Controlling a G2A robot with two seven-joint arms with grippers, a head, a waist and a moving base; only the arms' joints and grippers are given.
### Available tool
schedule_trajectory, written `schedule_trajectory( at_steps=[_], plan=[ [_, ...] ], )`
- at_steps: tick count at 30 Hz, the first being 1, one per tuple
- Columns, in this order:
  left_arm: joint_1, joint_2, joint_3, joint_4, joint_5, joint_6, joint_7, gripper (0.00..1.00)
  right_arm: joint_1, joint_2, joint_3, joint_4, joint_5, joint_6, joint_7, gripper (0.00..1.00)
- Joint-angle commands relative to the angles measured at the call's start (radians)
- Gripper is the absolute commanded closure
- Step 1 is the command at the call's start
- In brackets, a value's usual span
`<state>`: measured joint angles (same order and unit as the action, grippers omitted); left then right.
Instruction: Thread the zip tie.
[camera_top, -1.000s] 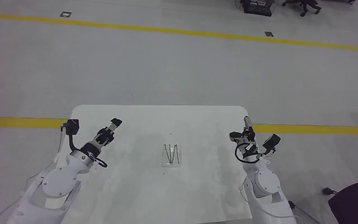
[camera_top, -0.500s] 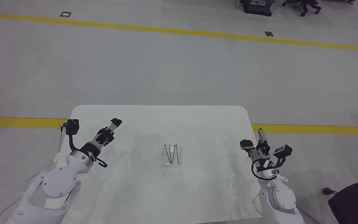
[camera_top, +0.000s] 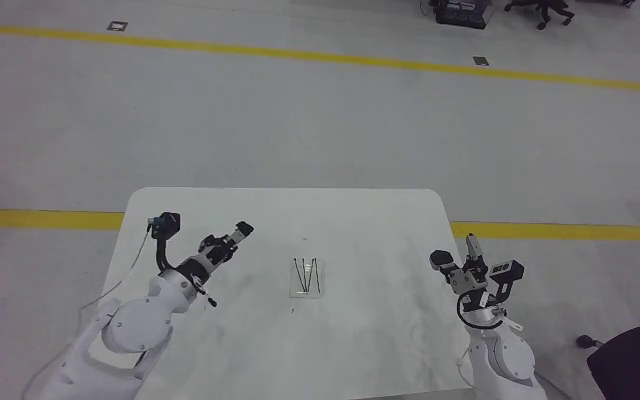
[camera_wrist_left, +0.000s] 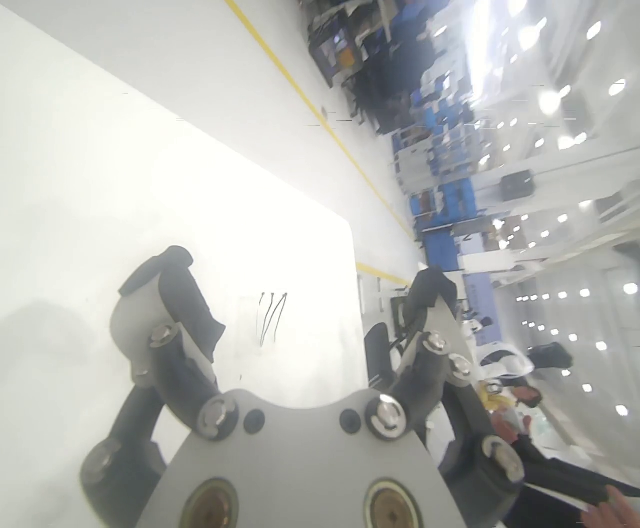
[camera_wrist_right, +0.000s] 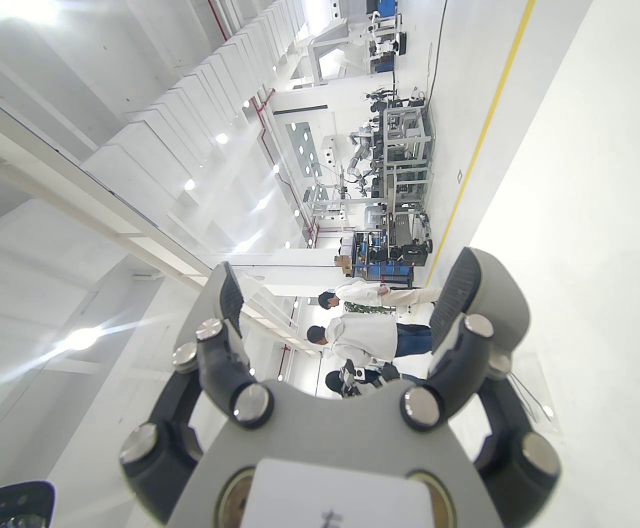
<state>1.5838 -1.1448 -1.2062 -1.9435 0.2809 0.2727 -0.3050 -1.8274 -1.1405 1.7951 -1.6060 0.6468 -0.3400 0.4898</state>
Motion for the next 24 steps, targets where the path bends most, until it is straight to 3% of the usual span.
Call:
schedule_trajectory(
  at_steps=[1,2,6,17,18,21,24],
  plan=[
    [-0.022,-0.004,0.066,-0.009,0.06,0.049,-0.025,0.0,0.0,0.0,0.0,0.0,0.0,0.0,0.0,0.0],
    [-0.031,-0.009,0.086,0.0,0.054,0.067,-0.021,0.0,0.0,0.0,0.0,0.0,0.0,0.0,0.0,0.0],
    [-0.061,-0.023,0.162,0.034,0.13,0.067,-0.025,0.0,0.0,0.0,0.0,0.0,0.0,0.0,0.0,0.0],
    [-0.064,-0.023,0.167,0.036,0.135,0.066,-0.028,0.0,0.0,0.0,0.0,0.0,0.0,0.0,0.0,0.0],
    [-0.076,-0.025,0.183,0.038,0.141,0.059,-0.039,0.0,0.0,0.0,0.0,0.0,0.0,0.0,0.0,0.0],
    [-0.152,-0.04,0.249,0.072,0.135,0.055,-0.082,0.0,0.0,0.0,0.0,0.0,0.0,0.0,0.0,0.0],
    [-0.245,-0.06,0.317,0.137,0.121,0.067,-0.143,0.0,0.0,0.0,0.0,0.0,0.0,0.0,0.0,0.0]
  ],
)
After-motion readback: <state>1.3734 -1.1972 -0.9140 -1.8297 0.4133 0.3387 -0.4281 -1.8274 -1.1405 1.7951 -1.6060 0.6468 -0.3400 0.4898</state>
